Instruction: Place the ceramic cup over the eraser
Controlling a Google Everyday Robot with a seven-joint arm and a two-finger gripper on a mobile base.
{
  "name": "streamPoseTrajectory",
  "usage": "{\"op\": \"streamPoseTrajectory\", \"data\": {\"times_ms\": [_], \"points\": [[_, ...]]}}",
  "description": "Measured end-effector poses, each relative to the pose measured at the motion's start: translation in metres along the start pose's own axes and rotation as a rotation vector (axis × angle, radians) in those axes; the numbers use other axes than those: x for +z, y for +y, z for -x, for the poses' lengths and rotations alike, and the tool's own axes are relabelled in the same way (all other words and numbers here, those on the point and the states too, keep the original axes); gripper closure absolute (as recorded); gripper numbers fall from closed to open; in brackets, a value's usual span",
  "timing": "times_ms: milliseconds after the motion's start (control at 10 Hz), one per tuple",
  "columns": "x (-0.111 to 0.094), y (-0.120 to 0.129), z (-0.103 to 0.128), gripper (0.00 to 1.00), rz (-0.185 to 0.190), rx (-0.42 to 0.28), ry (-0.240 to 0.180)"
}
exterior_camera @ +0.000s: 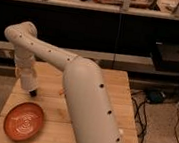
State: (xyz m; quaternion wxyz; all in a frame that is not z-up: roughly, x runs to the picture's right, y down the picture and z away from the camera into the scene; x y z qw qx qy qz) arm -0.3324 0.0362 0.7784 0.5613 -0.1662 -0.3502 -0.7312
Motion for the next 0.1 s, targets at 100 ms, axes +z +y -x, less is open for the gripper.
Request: {"op": "streamPoseTrajectory", "data": {"times_ms": [100], "points": [[-0.0030,0.0048,0.0021,0.20,0.007,-0.006,0.003]]}}
